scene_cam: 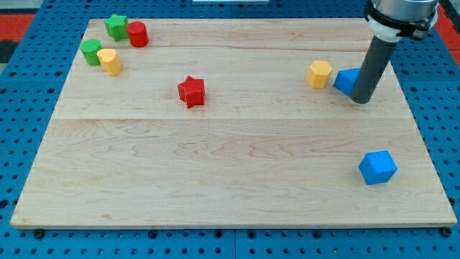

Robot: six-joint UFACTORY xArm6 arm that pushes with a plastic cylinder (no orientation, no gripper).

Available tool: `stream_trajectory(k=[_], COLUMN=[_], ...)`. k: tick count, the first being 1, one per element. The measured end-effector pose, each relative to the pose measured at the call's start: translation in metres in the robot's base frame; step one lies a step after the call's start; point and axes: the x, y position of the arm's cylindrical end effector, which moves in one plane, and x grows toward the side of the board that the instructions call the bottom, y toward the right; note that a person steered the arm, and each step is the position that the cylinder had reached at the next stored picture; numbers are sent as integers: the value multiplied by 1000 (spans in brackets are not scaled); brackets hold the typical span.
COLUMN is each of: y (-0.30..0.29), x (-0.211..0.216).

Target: Push the red star towards the right center of the board

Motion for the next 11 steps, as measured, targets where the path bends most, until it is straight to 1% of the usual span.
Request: stream_trajectory(k=[1,2,3,4,5,6,7,8,9,11], y=[0,-31,-134,-269,-349,-337,-287,-303,-282,-197], x=[-12,23,57,57,38,16,-3,-25,-37,-25])
